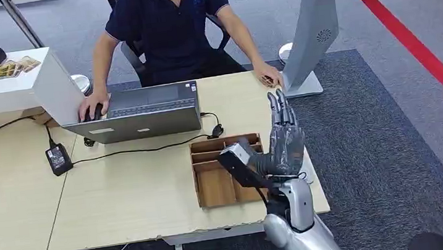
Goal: Pass the card to the sensor for recognition and then transmit it.
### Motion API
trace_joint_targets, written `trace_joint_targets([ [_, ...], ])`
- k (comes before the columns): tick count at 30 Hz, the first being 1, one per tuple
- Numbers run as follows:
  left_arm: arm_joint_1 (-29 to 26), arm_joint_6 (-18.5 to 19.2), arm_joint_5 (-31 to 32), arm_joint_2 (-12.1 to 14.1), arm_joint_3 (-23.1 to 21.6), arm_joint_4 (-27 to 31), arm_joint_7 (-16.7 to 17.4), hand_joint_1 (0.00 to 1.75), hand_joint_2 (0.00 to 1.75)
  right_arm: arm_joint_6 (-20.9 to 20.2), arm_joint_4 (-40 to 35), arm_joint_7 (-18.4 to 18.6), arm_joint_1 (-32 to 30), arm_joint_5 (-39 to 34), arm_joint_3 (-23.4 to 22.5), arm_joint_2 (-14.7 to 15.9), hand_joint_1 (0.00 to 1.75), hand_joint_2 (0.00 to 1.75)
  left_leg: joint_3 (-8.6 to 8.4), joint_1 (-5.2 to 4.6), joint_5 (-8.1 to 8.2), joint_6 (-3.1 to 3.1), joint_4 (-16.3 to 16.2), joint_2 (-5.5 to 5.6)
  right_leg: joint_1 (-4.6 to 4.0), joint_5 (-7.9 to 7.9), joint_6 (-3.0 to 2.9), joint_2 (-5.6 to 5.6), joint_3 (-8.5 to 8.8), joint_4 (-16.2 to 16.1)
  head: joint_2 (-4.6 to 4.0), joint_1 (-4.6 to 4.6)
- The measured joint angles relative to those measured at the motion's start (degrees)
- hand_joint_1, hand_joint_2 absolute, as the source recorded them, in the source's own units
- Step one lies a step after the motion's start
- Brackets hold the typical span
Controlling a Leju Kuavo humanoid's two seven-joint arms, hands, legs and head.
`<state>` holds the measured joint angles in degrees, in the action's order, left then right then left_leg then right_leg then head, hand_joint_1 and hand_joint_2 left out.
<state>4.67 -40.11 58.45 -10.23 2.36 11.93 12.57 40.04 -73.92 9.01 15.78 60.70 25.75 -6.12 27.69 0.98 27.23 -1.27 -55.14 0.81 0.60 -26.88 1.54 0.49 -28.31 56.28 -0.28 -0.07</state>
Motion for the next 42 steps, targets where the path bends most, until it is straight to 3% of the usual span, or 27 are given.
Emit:
trace_joint_targets([
  [22,-0.02,0.00,0.52,-0.02,-0.61,0.00,0.00,0.00,0.00,0.00,0.59,4.83,1.73,3.08,5.73,4.74,0.00,1.75,0.01,0.00,0.00,0.00,0.00,0.00,0.00,0.00,0.00,0.00,0.00,0.00,0.00,0.00],
  [42,0.02,0.00,1.05,-0.04,-1.66,0.00,-0.20,0.00,0.00,0.00,7.36,8.26,4.55,-1.84,12.26,7.21,0.00,1.75,0.04,0.00,0.00,0.00,0.00,0.01,0.00,0.00,0.00,0.00,-0.03,0.00,0.00,0.00],
])
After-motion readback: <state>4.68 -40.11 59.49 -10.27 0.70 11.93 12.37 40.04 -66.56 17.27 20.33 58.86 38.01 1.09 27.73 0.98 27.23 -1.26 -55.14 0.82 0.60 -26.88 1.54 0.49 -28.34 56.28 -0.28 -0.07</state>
